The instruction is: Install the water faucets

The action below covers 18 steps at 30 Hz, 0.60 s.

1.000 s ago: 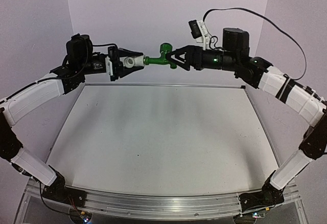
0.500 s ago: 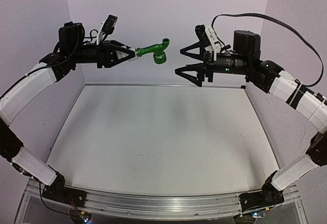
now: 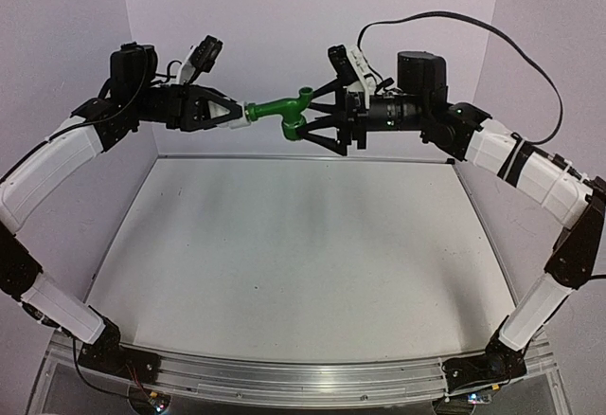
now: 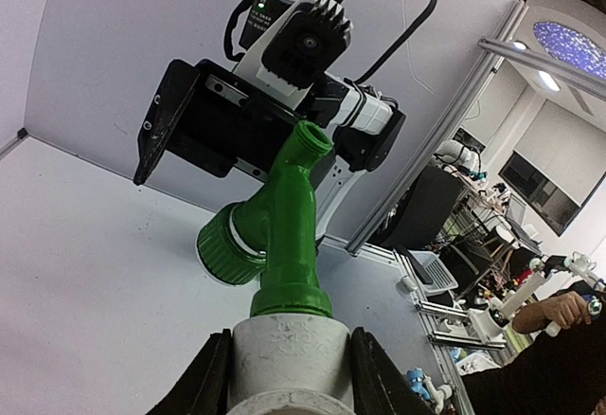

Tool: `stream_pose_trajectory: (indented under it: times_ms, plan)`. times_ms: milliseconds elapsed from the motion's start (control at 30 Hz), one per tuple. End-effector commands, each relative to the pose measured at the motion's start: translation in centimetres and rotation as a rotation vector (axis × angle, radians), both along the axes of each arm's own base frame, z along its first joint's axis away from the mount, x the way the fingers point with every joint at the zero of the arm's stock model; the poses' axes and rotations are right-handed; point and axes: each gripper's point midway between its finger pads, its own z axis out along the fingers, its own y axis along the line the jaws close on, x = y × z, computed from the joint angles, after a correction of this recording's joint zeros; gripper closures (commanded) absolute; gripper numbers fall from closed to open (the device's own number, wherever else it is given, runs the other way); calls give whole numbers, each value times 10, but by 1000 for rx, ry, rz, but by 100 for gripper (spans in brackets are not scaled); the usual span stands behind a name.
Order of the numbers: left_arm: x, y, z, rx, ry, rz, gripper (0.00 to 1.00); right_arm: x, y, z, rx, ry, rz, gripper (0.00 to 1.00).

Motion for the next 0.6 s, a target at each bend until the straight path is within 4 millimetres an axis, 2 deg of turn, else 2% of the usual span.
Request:
stream_pose_trajectory:
  times_ms: [0, 100, 200, 300, 333, 367, 433, 467, 533, 567]
  plan:
    - [-3, -2, 11, -16, -18, -51, 100, -20, 7, 33, 75, -6, 95, 19]
    - [2, -5, 8, -12, -6, -56, 100, -23, 13, 36, 81, 10, 113, 22]
    - [5, -6, 9, -12, -10, -55, 100, -23, 17, 33, 76, 36, 126, 29]
    - [6, -7, 12, -16, -17, -57, 100, -19, 21, 26, 68, 68, 126, 53]
    - [6, -7, 12, -17, -20, -60, 100, -19, 22, 23, 63, 75, 124, 57]
    - [6, -6, 13, -18, -22, -63, 100, -18, 22, 20, 57, 78, 119, 57]
    - [5, -6, 14, -20, -28, -71, 100, -15, 20, 14, 47, 68, 96, 39]
    - [5, -6, 14, -21, -31, -73, 100, -13, 20, 11, 44, 67, 79, 35]
    - [4, -6, 14, -22, -35, -72, 100, -9, 22, 14, 47, 75, 66, 43]
    - [4, -6, 14, -22, -36, -72, 100, -8, 23, 15, 48, 83, 65, 51]
